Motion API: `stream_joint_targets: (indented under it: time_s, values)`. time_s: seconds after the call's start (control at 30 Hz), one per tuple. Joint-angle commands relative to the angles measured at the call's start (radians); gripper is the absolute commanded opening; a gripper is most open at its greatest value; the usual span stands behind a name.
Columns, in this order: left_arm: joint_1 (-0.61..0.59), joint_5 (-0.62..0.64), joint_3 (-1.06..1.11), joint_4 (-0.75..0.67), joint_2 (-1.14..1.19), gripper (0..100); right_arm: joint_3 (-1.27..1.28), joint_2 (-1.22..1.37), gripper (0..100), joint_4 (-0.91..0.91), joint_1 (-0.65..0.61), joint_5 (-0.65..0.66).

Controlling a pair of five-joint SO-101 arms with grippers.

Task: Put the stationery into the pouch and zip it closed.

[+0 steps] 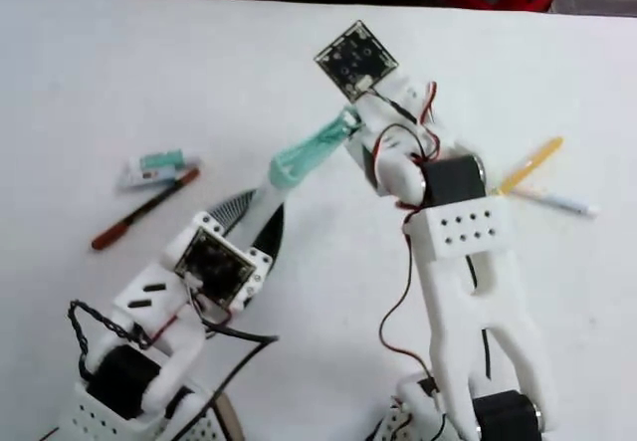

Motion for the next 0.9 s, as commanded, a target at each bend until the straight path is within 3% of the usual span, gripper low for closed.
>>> stream_joint_targets:
  time_s: [0.0, 0.1, 0.27, 0.33, 0.5, 0.63, 0.87]
  values:
    - [-0.016, -0.006, 0.037, 0.005, 0.016, 2, -0.005, -0.013, 1.8, -0.022, 0.042, -0.011]
    - [-0.010, -0.006, 0.037, -0.098, 0.018, 2, -0.021, -0.024, 1.9, -0.024, 0.033, -0.018]
    - [0.013, -0.006, 0.103, -0.494, 0.024, 3, -0.097, -0.022, 1.8, -0.022, 0.024, -0.021]
    - [0.058, -0.009, 0.132, -0.569, 0.025, 3, -0.129, -0.030, 1.8, -0.022, 0.022, -0.072]
    - [0.108, -0.008, 0.157, -0.582, 0.045, 6, -0.213, -0.030, 1.8, -0.015, 0.022, -0.192]
    - [0.107, -0.005, 0.157, -0.582, 0.189, 14, -0.212, -0.028, 1.8, -0.013, -0.005, -0.199]
    - [0.059, -0.003, 0.083, -0.588, 0.433, 14, -0.169, -0.030, 1.8, -0.002, -0.056, -0.196]
